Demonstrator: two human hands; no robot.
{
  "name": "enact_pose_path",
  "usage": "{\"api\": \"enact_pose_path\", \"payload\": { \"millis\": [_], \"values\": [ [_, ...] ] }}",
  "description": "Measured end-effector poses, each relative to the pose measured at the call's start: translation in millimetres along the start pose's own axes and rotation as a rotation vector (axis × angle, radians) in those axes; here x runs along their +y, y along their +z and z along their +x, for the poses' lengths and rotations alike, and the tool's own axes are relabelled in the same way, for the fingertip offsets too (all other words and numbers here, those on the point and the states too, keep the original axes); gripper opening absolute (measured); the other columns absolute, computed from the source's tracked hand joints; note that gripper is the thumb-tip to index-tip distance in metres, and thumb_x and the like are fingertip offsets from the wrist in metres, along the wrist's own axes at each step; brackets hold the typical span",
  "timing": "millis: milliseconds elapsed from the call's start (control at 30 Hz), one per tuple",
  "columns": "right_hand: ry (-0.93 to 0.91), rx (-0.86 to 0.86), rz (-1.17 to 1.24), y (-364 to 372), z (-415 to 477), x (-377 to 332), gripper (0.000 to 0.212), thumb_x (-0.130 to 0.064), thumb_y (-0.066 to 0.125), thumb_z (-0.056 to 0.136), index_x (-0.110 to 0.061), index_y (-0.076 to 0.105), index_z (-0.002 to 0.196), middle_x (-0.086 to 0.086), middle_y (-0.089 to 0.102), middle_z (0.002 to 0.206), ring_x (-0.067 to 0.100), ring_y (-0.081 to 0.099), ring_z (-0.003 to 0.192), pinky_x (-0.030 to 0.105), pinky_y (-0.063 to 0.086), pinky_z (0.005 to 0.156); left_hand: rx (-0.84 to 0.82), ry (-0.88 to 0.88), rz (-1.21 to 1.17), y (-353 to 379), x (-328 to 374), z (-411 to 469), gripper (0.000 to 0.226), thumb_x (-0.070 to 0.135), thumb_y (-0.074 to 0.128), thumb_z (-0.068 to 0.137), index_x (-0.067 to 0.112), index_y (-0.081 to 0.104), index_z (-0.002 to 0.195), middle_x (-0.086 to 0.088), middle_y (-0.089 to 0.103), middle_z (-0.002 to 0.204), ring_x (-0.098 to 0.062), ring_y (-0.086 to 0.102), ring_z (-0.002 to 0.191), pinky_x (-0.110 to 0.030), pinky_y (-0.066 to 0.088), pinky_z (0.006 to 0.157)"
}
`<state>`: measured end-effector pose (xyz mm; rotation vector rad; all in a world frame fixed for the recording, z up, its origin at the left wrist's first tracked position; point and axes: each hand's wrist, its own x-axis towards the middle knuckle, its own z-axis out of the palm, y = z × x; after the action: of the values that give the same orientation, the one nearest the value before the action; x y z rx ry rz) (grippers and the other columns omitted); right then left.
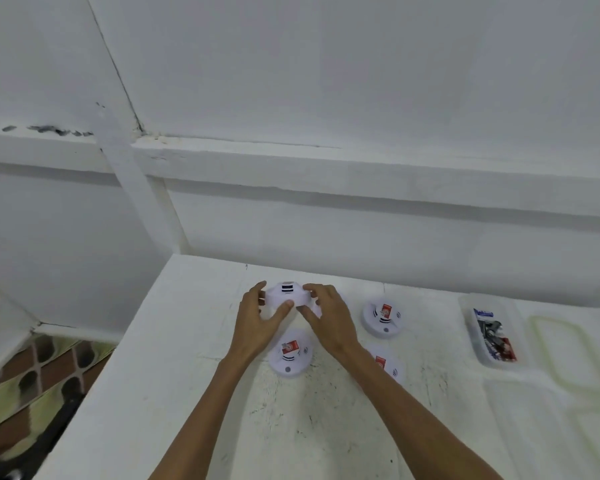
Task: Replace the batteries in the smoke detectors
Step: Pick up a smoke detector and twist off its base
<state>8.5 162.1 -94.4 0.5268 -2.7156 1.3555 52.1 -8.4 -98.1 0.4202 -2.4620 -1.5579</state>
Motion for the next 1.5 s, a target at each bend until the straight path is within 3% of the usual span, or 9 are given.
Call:
{"api": "enact_pose_path", "payload": {
  "millis": [133,267,433,500,667,900,1167,1300,1500],
  "values": [
    [-0.002,0.118,-0.012,-32,-29,16,0.035,-0.033,0.067,0.094,-0.022,0.059,0.126,-0.009,0.058,0.12,0.008,0.057,0.104,0.02,0.048,0.084,-0.064,0.088,-0.085,33,16,-19,0.084,0.073,0.066,0.068,0.033,0.042,0.138,0.01,0.05,0.133,-0.009,0.056,0.116,-0.011,0.043,0.087],
    [-0.011,0.258,-0.022,-71,-61,33,0.031,-0.041,0.065,0.094,-0.022,0.062,0.118,-0.012,0.061,0.105,0.004,0.058,0.091,0.016,0.048,0.074,-0.143,0.195,-0.125,70,31,-40,0.083,0.067,0.071,0.072,0.032,0.04,0.141,0.01,0.048,0.134,0.002,0.053,0.116,-0.012,0.049,0.087],
    [0.143,0.385,0.059,-116,-110,48,0.028,-0.049,0.063,0.093,-0.021,0.064,0.095,-0.005,0.066,0.077,0.012,0.062,0.07,0.033,0.053,0.06,-0.317,0.326,-0.125,116,47,-68,0.093,0.046,0.084,0.073,0.021,0.037,0.15,0.006,0.047,0.135,-0.006,0.049,0.122,-0.011,0.045,0.092],
    [0.221,0.418,0.096,-126,-132,55,0.021,-0.046,0.064,0.093,-0.027,0.062,0.103,-0.005,0.067,0.073,0.011,0.064,0.068,0.031,0.054,0.06,-0.377,0.364,-0.135,132,51,-83,0.103,0.045,0.088,0.069,0.022,0.032,0.153,0.007,0.041,0.136,-0.002,0.041,0.129,-0.008,0.042,0.098],
    [0.35,0.457,0.071,-134,-187,73,0.041,-0.044,0.059,0.095,-0.035,0.046,0.133,-0.003,0.06,0.056,0.009,0.062,0.057,0.019,0.049,0.058,-0.494,0.38,-0.118,173,43,-114,0.107,0.052,0.092,0.057,0.017,0.042,0.145,0.001,0.04,0.131,-0.008,0.042,0.128,-0.011,0.042,0.101],
    [0.537,0.44,0.077,-134,-237,101,0.029,-0.045,0.055,0.099,-0.033,0.047,0.123,0.002,0.067,0.06,0.013,0.067,0.06,0.041,0.055,0.064,-0.681,0.283,-0.145,205,32,-152,0.101,0.038,0.092,0.071,0.019,0.035,0.151,0.012,0.044,0.148,0.004,0.04,0.138,-0.01,0.036,0.106],
    [0.612,0.384,0.018,-133,-242,111,0.036,-0.048,0.053,0.098,-0.026,0.044,0.126,0.002,0.068,0.062,0.01,0.062,0.058,0.033,0.053,0.063,-0.765,0.2,-0.101,218,25,-147,0.111,0.056,0.089,0.07,0.021,0.027,0.156,0.01,0.043,0.155,-0.005,0.041,0.143,-0.036,0.041,0.117],
    [0.648,0.403,0.01,-132,-241,108,0.035,-0.048,0.061,0.094,-0.025,0.05,0.118,-0.002,0.064,0.06,0.006,0.06,0.057,0.023,0.046,0.059,-0.783,0.27,-0.03,211,21,-140,0.112,0.048,0.089,0.072,0.022,0.021,0.158,0.022,0.035,0.154,0.008,0.031,0.144,-0.025,0.034,0.119],
    [0.619,0.446,-0.019,-120,-236,98,0.051,-0.052,0.063,0.09,-0.032,0.044,0.134,-0.012,0.061,0.106,0.004,0.061,0.078,0.018,0.046,0.07,-0.771,0.304,0.015,200,8,-130,0.115,0.06,0.087,0.066,0.02,0.026,0.156,0.008,0.04,0.156,-0.002,0.037,0.144,-0.03,0.037,0.119]
  ]
}}
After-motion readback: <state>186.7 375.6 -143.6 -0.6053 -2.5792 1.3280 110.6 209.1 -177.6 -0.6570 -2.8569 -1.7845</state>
